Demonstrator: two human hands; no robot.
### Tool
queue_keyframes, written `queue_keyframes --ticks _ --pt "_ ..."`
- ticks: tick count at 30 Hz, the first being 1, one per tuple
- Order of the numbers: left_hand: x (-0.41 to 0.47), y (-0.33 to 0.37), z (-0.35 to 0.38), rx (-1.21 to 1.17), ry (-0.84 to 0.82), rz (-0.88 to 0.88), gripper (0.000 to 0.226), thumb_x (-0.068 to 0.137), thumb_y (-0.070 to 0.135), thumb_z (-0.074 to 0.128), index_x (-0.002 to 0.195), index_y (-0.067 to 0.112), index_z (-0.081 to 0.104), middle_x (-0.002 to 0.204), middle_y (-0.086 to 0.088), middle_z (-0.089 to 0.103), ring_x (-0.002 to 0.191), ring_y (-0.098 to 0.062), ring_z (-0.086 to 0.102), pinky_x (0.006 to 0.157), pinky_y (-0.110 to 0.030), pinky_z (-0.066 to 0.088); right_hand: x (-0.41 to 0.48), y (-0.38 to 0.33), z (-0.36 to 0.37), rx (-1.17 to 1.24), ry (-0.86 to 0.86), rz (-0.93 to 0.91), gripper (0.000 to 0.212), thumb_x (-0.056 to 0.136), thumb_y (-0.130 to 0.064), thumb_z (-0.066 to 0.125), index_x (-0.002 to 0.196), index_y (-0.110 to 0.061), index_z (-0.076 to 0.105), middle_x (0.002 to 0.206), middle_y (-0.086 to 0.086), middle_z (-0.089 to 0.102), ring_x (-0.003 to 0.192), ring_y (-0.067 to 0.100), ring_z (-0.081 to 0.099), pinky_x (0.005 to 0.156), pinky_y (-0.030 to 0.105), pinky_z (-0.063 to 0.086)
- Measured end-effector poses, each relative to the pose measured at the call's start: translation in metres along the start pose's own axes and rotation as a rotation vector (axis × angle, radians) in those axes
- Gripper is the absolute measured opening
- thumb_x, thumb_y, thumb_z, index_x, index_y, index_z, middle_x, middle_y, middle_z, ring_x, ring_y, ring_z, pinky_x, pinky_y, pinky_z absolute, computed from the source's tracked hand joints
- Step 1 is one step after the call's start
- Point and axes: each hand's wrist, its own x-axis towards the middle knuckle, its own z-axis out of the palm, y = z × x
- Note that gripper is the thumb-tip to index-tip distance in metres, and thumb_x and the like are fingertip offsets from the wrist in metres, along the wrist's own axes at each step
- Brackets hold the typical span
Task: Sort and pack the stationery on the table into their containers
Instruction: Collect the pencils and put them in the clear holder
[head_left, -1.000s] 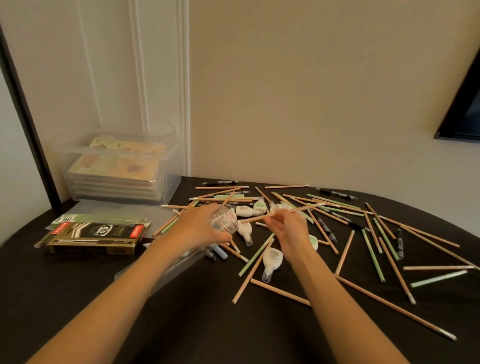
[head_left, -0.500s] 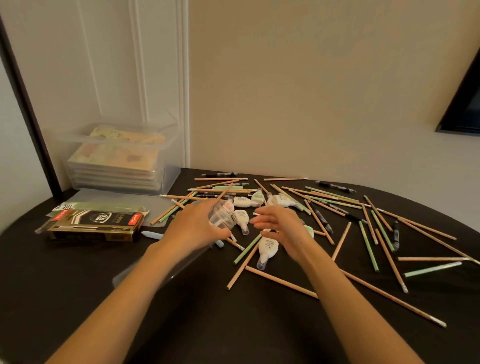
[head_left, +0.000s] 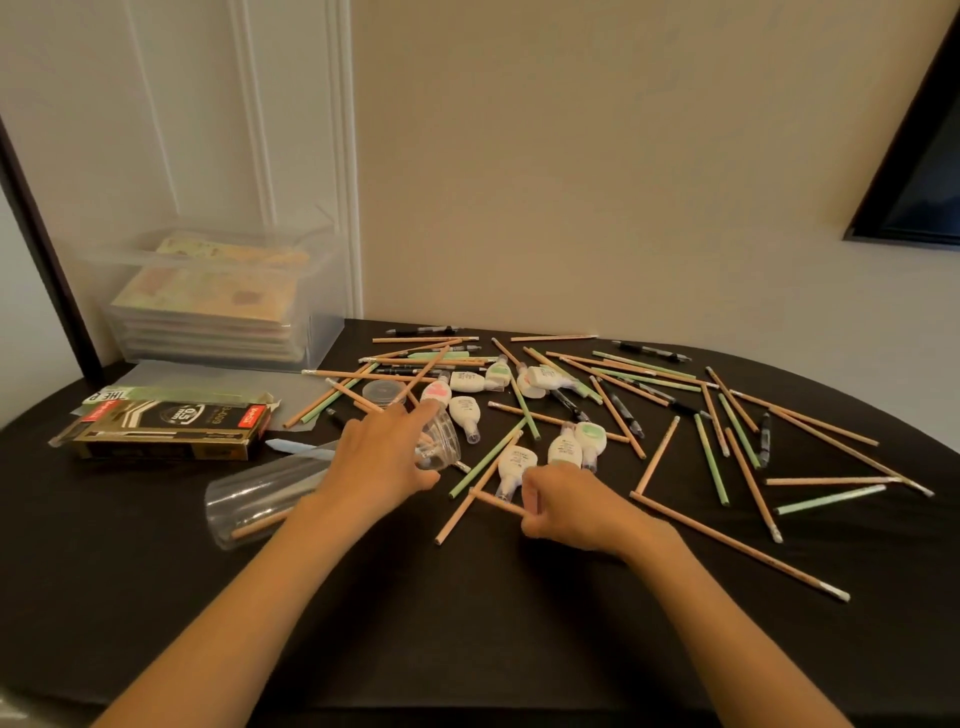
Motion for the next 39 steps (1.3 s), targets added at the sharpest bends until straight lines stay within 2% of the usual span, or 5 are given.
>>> queue_keyframes --ticks 5,15,19,30,39 --pt "-0.007 -0.002 0.001 -0.001 0.052 0.021 0.078 0.082 0.038 0.066 0.145 0.029 0.02 0.142 -0.001 0.042 0.129 -0.02 0.042 0.104 -0.036 0.036 -0.003 0.004 -0.008 0.109 0.248 -0.125 0.018 0.099 -0.022 0.043 0.108 -0.023 0.058 0.068 -0.008 0.055 0.059 0.003 0.052 0.064 0.019 0.045" --pt "-0.005 0.002 -0.008 -0.221 0.145 0.039 0.075 0.077 0.037 0.072 0.14 0.023 0.035 0.134 0.003 0.05 0.122 -0.014 0.047 0.101 -0.032 0.037 0.021 -0.051 -0.042 -0.789 0.564 -0.554 0.019 0.077 -0.015 0.074 0.095 -0.019 0.07 0.085 0.004 0.065 0.087 0.022 0.06 0.096 0.042 0.039" --pt "0.002 -0.004 -0.014 -0.316 0.166 -0.011 0.063 0.074 0.034 0.075 0.129 0.023 0.046 0.118 0.004 0.058 0.105 -0.013 0.054 0.088 -0.03 0.047 0.026 -0.057 -0.051 -0.816 0.632 -0.557 0.037 0.041 -0.011 0.092 0.072 -0.017 0.072 0.066 0.006 0.064 0.065 0.024 0.063 0.082 0.049 0.051" --pt "0.012 -0.013 -0.024 -0.325 0.151 -0.082 0.069 0.077 0.037 0.072 0.136 0.02 0.04 0.13 0.002 0.053 0.117 -0.015 0.05 0.089 -0.028 0.044 0.052 -0.057 -0.052 -0.739 0.829 -0.365 0.036 0.056 -0.022 0.087 0.088 -0.016 0.072 0.078 0.006 0.066 0.079 0.024 0.064 0.097 0.053 0.042" --pt "0.014 -0.021 -0.025 -0.231 0.124 -0.131 0.065 0.078 0.038 0.071 0.132 0.018 0.042 0.129 -0.002 0.053 0.117 -0.019 0.05 0.094 -0.032 0.042 0.044 -0.031 -0.023 -0.447 0.059 -0.277 0.03 0.087 -0.014 0.061 0.116 -0.019 0.06 0.121 0.003 0.049 0.111 0.018 0.048 0.091 0.03 0.045"
